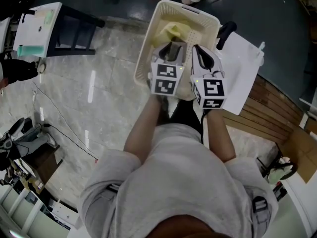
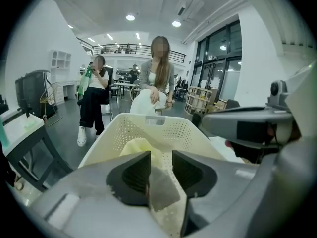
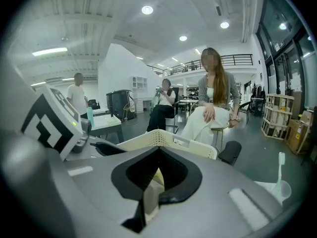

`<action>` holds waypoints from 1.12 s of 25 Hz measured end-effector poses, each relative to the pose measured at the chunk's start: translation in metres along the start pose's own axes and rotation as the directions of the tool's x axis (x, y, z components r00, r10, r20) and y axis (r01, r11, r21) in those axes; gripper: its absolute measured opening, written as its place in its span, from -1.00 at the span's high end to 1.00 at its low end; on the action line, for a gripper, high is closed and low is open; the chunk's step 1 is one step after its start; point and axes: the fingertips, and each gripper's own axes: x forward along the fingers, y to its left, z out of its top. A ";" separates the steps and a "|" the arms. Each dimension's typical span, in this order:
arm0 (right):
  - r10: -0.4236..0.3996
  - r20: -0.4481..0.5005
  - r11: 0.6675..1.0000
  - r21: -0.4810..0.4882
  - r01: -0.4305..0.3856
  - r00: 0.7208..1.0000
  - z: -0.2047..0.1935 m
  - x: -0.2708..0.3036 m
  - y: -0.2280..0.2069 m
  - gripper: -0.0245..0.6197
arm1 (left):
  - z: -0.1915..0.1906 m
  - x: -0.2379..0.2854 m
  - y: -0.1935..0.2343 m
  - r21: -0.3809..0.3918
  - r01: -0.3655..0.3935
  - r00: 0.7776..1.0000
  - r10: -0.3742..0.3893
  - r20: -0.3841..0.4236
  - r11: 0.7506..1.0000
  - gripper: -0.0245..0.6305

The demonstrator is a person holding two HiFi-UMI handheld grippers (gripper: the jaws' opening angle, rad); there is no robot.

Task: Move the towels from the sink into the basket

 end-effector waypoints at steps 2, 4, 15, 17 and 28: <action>-0.017 0.006 1.000 -0.001 0.017 1.000 0.001 -0.006 0.005 0.90 | 0.002 -0.009 -0.003 0.013 0.013 1.000 -0.013 0.016 1.000 0.48; -0.037 0.016 0.999 -0.002 0.037 0.999 0.003 -0.012 0.011 0.90 | 0.003 -0.018 -0.004 0.030 0.024 0.999 -0.025 0.033 0.999 0.48; -0.116 0.066 0.993 -0.017 0.117 0.991 0.008 -0.069 0.038 0.90 | 0.008 -0.084 -0.030 0.087 0.025 0.987 -0.038 0.156 0.996 0.86; -0.107 0.080 0.994 -0.025 0.109 0.991 0.006 -0.083 0.041 0.90 | 0.009 -0.097 -0.043 0.087 0.009 0.982 -0.025 0.186 0.996 0.86; -0.056 0.239 0.997 -0.044 0.068 0.969 -0.006 -0.214 0.042 0.90 | -0.013 -0.185 -0.144 0.071 -0.074 0.935 0.044 0.353 0.995 0.86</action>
